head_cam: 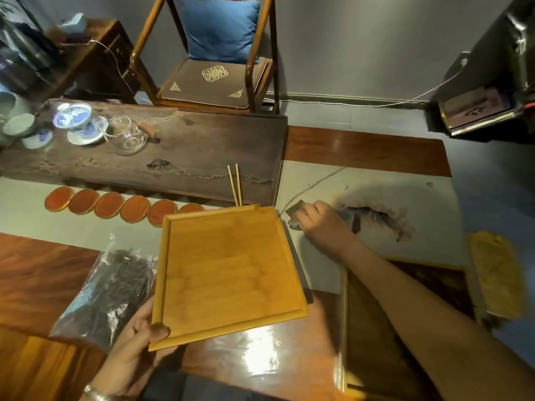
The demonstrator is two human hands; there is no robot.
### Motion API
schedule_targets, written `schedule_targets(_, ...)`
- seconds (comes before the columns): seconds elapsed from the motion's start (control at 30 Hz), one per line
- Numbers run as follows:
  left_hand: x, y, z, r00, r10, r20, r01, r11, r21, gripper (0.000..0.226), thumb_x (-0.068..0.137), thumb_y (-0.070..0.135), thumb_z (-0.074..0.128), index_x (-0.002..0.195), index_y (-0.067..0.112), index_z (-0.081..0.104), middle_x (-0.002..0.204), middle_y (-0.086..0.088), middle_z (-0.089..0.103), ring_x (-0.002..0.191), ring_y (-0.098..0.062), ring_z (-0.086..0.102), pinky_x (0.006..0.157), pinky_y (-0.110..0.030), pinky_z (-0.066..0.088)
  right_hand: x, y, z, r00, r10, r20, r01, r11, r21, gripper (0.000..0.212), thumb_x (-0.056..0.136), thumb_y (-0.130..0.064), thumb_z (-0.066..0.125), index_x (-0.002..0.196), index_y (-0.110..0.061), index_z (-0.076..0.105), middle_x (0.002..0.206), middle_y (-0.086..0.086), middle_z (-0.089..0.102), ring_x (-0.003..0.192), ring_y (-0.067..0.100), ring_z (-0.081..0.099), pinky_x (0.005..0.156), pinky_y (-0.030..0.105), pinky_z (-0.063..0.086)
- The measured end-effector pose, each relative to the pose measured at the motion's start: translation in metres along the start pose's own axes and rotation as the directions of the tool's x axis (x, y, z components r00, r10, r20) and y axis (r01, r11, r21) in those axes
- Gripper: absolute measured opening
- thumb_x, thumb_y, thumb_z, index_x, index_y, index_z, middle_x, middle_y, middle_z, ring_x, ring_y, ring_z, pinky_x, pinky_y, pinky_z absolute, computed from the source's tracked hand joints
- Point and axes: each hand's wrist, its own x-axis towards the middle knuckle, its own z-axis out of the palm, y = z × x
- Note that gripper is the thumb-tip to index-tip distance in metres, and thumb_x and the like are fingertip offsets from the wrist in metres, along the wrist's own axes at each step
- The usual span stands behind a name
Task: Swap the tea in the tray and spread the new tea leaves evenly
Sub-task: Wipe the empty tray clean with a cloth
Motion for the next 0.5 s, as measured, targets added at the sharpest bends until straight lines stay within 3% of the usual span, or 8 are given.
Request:
schedule_targets(0.13, -0.004, 0.002, 0.006, 1.000, -0.002, -0.027, 0.001, 0.999, -0.047, 0.052, 0.087, -0.023, 0.026, 0.135, -0.005, 0.037, 0.042, -0.002, 0.062, 0.032, -0.005, 0.057, 0.031, -0.015, 0.045, -0.004, -0.004, -0.002, 0.999, 0.004, 0.041, -0.005, 1.000, 0.022, 0.039, 0.086, -0.006, 0.029, 0.112, -0.007, 0.058, 0.112, 0.015, 0.060, 0.099, 0.033, 0.053, 0.083, 0.042, 0.039)
schedule_targets(0.2, -0.002, 0.000, 0.005, 0.999, 0.000, -0.054, -0.003, 0.998, -0.070, 0.052, 0.087, -0.023, 0.027, 0.135, -0.004, 0.039, 0.044, 0.001, 0.064, 0.035, -0.005, 0.058, 0.033, -0.016, 0.046, -0.009, -0.003, -0.013, 0.999, -0.047, -0.024, 0.048, 0.998, 0.035, 0.025, 0.086, -0.005, 0.041, 0.099, -0.004, 0.063, 0.102, 0.016, 0.063, 0.093, 0.035, 0.056, 0.080, 0.045, 0.043)
schedule_targets(0.23, -0.002, 0.002, 0.005, 0.998, 0.001, -0.057, -0.006, 0.997, -0.075, 0.053, 0.086, -0.022, 0.028, 0.135, -0.003, 0.040, 0.047, 0.002, 0.065, 0.036, -0.005, 0.060, 0.034, -0.017, 0.048, -0.012, -0.004, -0.021, 0.995, -0.029, -0.095, 0.037, 0.996, 0.086, 0.017, 0.084, -0.004, 0.050, 0.091, -0.002, 0.065, 0.097, 0.017, 0.065, 0.088, 0.035, 0.057, 0.076, 0.045, 0.046)
schedule_targets(0.3, -0.001, 0.000, 0.002, 0.999, 0.003, -0.054, -0.008, 0.996, -0.087, 0.054, 0.086, -0.019, 0.032, 0.135, 0.000, 0.041, 0.053, 0.002, 0.068, 0.042, -0.007, 0.063, 0.039, -0.019, 0.051, -0.019, -0.008, -0.033, 0.961, 0.149, -0.231, -0.069, 0.943, 0.325, 0.009, 0.080, 0.000, 0.061, 0.089, 0.000, 0.065, 0.093, 0.017, 0.065, 0.085, 0.034, 0.059, 0.076, 0.042, 0.048)
schedule_targets(0.4, 0.002, -0.002, -0.003, 0.999, 0.005, -0.044, -0.010, 0.993, -0.122, 0.054, 0.085, -0.015, 0.037, 0.134, 0.006, 0.045, 0.063, 0.000, 0.071, 0.050, -0.010, 0.067, 0.046, -0.024, 0.056, -0.034, -0.022, -0.048, 0.869, 0.470, -0.155, -0.250, 0.687, 0.682, 0.016, 0.086, 0.000, 0.056, 0.099, -0.004, 0.064, 0.102, 0.013, 0.060, 0.096, 0.027, 0.056, 0.087, 0.036, 0.043)
schedule_targets(0.5, 0.000, 0.000, -0.005, 0.999, 0.039, -0.026, -0.042, 0.987, -0.155, 0.053, 0.081, -0.012, 0.043, 0.127, 0.012, 0.054, 0.070, -0.005, 0.070, 0.054, -0.015, 0.067, 0.049, -0.026, 0.057, -0.052, -0.043, -0.065, 0.788, 0.614, 0.044, -0.361, 0.405, 0.840, 0.018, 0.095, -0.013, 0.048, 0.107, -0.011, 0.061, 0.109, 0.008, 0.056, 0.101, 0.021, 0.054, 0.091, 0.039, 0.046)
